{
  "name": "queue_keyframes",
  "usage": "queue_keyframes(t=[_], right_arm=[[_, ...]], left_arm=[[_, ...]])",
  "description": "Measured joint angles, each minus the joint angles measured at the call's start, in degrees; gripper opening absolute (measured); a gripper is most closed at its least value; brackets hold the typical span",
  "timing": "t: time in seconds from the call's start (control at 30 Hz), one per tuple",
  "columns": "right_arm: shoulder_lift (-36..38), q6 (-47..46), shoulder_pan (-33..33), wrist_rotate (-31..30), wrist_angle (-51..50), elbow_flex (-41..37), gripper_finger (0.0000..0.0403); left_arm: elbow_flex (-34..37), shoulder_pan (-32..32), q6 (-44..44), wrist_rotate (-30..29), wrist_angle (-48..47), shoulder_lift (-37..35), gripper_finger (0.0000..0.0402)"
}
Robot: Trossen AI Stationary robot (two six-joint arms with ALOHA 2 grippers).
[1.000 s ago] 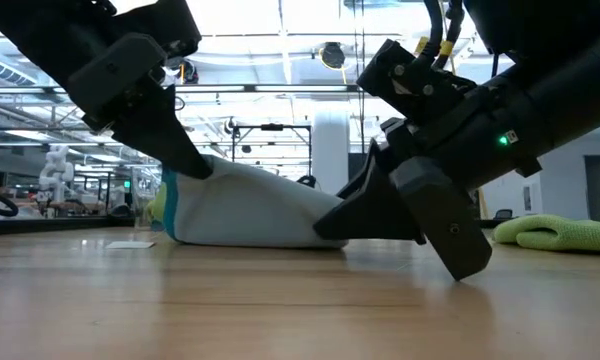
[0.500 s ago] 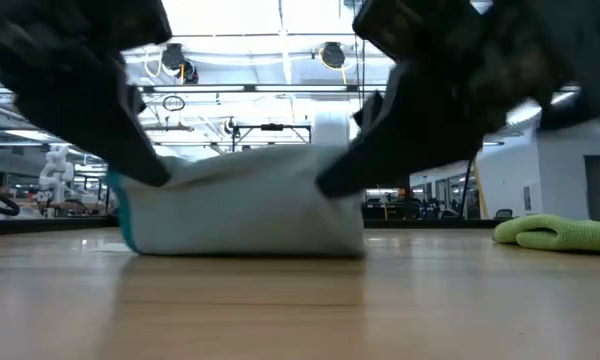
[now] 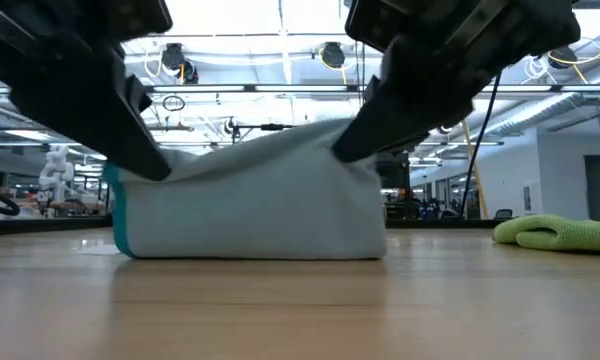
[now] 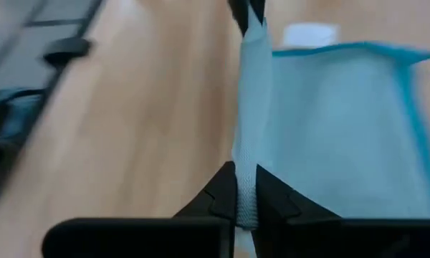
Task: Fold microfiber towels
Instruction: Fold the blue microfiber cloth
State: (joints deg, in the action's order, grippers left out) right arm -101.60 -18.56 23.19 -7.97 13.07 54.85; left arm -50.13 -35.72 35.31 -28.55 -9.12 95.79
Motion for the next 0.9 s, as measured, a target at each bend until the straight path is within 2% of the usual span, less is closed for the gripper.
queue_keyframes(t=[0.1, 0.17, 0.33, 0.5, 0.67, 0.9], right_arm=[[0.0, -1.67, 0.42, 6.76, 0.55, 0.0, 0.0015], [0.0, -1.65, 0.92, 8.23, 0.75, 0.0, 0.0015], [0.0, -1.15, 0.79, 4.24, -0.07, -0.11, 0.0015], [0.0, 0.41, -1.08, -0.97, 0.0, -1.47, 0.0015], [0.0, 1.37, -3.39, -1.07, 2.36, -3.33, 0.0015], [-0.59, 3.43, -4.79, -0.9, 6.81, -5.07, 0.0015]], left_arm=[[0.0, -1.4, -5.13, 6.28, 7.33, 0.0, 0.0012], [0.0, -2.45, -8.64, 8.11, 10.75, -0.01, 0.0021], [0.0, -2.05, -10.63, 2.54, 7.93, -0.39, 0.0013], [0.0, 1.65, -4.21, 2.34, -0.45, -0.39, 0.0014], [-0.02, 2.75, 0.0, 3.99, -4.41, -0.39, 0.0026], [0.0, 2.98, 1.18, 3.01, -4.89, -0.39, 0.0008]])
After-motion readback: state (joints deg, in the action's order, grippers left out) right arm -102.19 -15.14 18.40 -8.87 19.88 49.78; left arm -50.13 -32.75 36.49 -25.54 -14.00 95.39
